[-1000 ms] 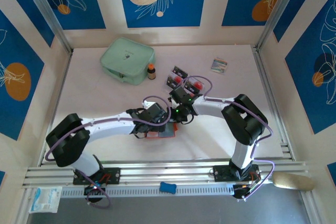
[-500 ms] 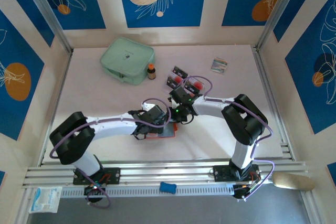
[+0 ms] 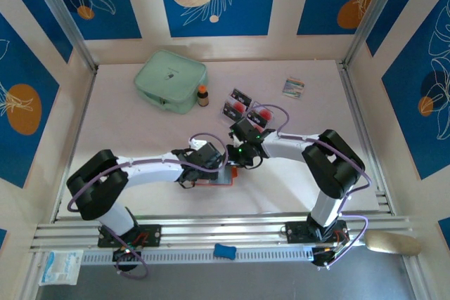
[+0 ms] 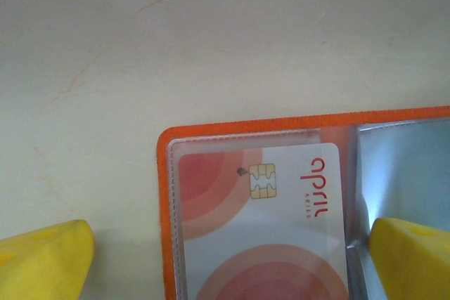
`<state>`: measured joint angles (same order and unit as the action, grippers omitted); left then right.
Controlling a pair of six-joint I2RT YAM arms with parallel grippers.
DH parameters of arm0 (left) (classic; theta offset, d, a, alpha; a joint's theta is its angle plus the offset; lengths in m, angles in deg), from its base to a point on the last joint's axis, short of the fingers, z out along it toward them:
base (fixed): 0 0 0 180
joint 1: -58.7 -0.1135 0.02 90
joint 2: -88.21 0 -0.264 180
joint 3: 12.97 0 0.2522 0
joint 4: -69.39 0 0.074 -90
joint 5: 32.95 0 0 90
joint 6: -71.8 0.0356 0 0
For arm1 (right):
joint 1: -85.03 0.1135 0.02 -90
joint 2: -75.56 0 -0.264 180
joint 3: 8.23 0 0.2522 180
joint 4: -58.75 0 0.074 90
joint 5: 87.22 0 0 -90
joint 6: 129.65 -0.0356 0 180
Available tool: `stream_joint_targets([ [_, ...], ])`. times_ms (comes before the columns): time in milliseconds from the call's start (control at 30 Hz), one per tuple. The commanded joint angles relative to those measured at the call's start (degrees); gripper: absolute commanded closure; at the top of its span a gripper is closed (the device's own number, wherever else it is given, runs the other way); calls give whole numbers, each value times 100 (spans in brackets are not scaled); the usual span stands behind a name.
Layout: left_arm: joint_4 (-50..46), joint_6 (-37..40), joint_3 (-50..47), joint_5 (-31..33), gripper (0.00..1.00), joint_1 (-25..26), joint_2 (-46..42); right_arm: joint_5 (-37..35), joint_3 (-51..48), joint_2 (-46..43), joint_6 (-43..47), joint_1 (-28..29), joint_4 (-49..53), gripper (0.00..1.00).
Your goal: Put the credit cards into the card holder
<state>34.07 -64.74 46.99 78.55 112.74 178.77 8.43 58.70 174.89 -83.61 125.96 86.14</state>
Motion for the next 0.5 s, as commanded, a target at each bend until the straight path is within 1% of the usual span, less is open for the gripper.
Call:
stream_joint_targets([
  [0,-120,-66,-154,118,0,45,23,230,-70,145,-162,35,-135,76],
  [200,-88,-98,-223,120,0,45,-78,572,-9,227,-191,22,-255,75],
  [467,-212,-75,-191,199,0,36,-514,959,199,146,-226,12,-250,77],
])
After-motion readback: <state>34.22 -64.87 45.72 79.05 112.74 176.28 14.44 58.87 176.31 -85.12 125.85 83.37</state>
